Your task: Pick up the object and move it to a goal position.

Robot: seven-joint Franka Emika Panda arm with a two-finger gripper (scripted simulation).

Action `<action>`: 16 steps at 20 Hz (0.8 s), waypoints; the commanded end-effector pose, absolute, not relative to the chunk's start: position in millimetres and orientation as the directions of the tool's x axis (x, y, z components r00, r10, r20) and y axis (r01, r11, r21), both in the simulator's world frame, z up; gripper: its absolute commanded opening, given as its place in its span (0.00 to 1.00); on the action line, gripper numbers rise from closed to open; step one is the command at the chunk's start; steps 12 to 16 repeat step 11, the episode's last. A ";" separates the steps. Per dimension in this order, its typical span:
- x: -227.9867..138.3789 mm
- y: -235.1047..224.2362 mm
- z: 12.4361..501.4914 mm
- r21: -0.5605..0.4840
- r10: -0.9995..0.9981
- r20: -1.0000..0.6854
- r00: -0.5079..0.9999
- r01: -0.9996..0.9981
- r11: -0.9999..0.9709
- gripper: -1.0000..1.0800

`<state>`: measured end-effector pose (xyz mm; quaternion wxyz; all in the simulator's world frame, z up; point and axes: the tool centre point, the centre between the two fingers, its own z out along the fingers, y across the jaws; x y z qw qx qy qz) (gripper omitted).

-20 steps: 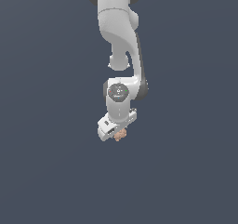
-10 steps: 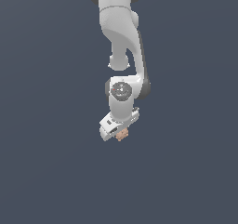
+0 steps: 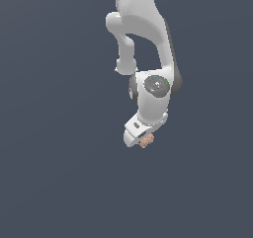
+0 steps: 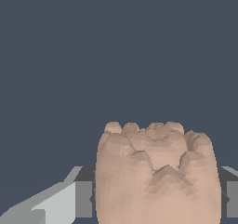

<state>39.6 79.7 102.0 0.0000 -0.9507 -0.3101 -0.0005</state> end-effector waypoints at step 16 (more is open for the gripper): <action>46.9 106.2 121.7 0.000 0.589 0.000 0.808 0.589 -0.808 0.00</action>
